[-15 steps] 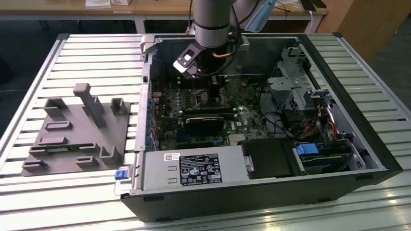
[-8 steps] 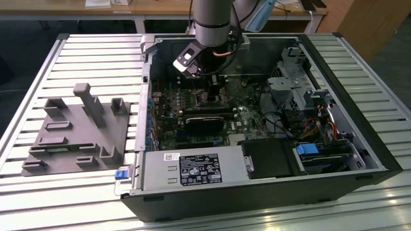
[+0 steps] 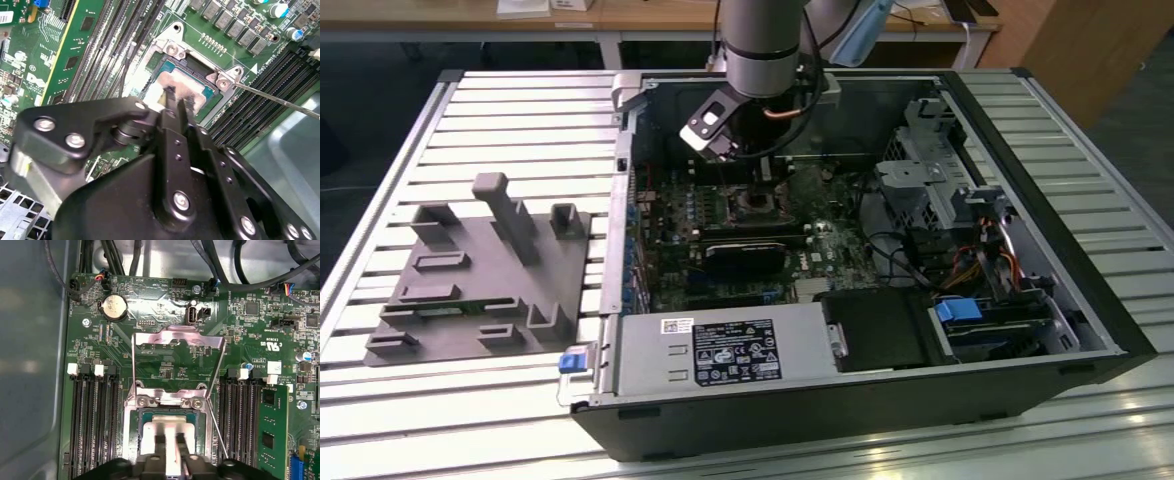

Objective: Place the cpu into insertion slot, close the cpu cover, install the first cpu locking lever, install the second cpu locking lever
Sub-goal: 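Place the cpu into insertion slot, then close the cpu cover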

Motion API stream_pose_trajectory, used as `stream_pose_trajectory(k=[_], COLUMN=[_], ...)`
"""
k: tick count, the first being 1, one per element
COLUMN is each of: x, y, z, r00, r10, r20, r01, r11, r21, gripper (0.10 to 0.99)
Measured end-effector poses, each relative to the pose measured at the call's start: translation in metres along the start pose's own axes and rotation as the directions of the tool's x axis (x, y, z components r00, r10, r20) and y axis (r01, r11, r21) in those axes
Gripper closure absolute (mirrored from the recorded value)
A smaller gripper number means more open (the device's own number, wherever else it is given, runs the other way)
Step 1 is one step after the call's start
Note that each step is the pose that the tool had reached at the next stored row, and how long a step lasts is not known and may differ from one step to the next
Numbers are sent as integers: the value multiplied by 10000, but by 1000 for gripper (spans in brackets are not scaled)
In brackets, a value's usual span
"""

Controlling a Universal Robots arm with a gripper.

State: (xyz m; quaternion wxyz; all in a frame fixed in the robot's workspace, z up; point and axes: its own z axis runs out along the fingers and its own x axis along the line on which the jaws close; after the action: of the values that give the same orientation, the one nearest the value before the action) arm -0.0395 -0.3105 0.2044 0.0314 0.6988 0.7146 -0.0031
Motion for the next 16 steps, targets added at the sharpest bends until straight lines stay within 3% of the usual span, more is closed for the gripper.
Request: stream_pose_trajectory(k=[3,5,16], x=[-2,-3,-4], y=[2,2,3], z=[-2,-2,-23], r00=[10000,10000,10000], r10=[1,1,3], r20=[-3,-3,-1], r01=[-1,-1,-3], r11=[10000,10000,10000], r21=[3,4,6], gripper=[961,980,980])
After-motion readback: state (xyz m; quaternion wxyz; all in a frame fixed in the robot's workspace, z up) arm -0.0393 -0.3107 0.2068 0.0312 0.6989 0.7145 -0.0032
